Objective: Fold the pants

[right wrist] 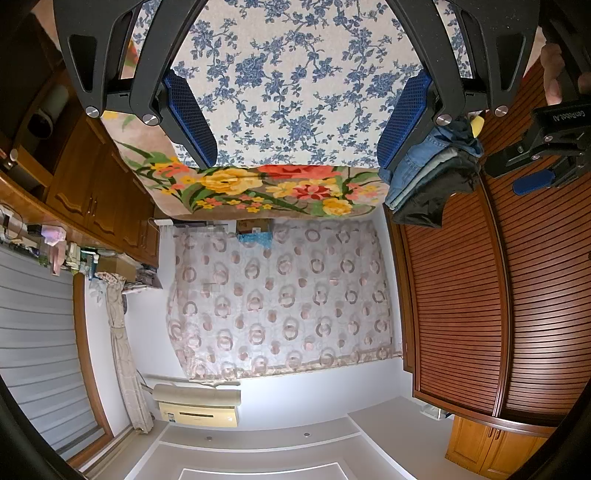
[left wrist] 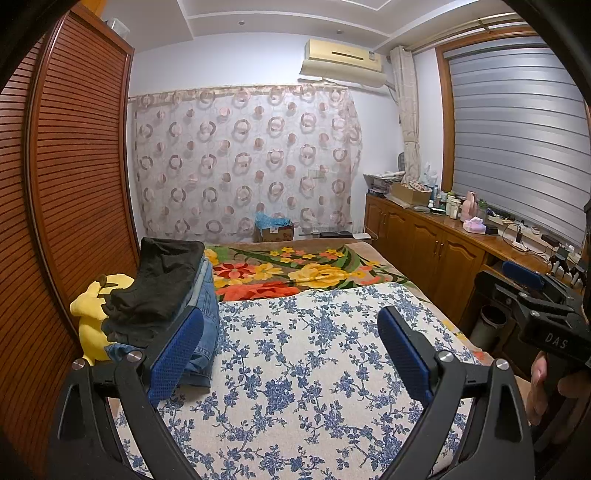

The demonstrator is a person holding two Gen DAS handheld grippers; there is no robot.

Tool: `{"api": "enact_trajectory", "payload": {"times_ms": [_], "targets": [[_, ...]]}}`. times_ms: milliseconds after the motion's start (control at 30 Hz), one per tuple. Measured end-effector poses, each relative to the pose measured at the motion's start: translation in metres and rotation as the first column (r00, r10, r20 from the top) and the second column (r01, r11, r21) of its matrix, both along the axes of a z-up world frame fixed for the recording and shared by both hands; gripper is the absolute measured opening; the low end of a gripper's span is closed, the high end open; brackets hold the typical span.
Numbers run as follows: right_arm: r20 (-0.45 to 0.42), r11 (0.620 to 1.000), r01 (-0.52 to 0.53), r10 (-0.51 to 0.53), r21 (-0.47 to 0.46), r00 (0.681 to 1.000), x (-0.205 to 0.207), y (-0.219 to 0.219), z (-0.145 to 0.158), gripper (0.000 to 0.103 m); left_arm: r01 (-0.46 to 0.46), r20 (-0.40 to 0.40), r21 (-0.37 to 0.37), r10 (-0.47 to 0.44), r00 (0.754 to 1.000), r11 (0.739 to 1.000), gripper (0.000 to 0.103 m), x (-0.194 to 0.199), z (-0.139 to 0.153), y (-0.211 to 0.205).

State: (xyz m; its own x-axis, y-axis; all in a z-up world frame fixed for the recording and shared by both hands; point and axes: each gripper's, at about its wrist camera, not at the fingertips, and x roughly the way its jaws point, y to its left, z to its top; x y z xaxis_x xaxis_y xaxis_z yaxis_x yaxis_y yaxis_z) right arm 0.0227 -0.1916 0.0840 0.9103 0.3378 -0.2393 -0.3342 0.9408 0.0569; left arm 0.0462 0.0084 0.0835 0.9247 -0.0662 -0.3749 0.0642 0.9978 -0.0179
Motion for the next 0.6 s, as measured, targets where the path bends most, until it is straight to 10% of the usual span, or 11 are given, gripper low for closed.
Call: {"api": "enact_trajectory", "payload": {"times_ms": [600], "targets": [[0.0, 1.0, -0.001, 0.001, 0.001, 1.0, 0.0005, -0.0001, -0.0006, 0.09, 0.001, 0.0, 0.0, -0.001, 1.0, 1.0, 0.096, -0.0003, -0.0007, -0.001]]}}
